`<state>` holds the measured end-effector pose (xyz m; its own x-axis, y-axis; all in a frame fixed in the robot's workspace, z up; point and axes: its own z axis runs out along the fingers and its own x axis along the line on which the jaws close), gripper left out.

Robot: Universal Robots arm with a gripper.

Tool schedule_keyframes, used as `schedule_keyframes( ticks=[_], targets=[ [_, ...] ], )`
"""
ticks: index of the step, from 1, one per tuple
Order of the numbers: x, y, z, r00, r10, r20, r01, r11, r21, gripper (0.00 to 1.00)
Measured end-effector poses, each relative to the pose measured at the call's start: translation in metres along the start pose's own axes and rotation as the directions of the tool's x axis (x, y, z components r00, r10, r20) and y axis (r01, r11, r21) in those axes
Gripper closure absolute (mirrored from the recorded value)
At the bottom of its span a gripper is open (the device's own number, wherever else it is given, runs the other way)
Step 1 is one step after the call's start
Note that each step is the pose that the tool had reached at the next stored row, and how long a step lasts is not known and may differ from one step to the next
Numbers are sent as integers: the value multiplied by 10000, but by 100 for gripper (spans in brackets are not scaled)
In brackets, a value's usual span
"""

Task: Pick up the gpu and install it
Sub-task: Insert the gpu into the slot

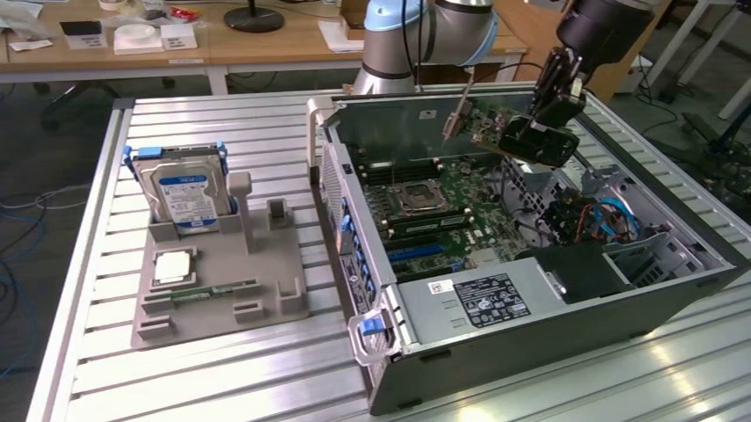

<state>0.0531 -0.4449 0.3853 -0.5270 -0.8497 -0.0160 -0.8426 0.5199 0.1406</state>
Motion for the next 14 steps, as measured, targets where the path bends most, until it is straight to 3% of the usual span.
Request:
schedule_keyframes(
  ticks=[5,10,14],
  targets=[
    [0,-1,5,9986,-529,-45,529,9986,16,73],
    [0,-3,15,9942,-1073,-62,1073,9942,92,73],
    [1,-2,15,9931,-1174,-70,1175,9930,100,73]
  ],
)
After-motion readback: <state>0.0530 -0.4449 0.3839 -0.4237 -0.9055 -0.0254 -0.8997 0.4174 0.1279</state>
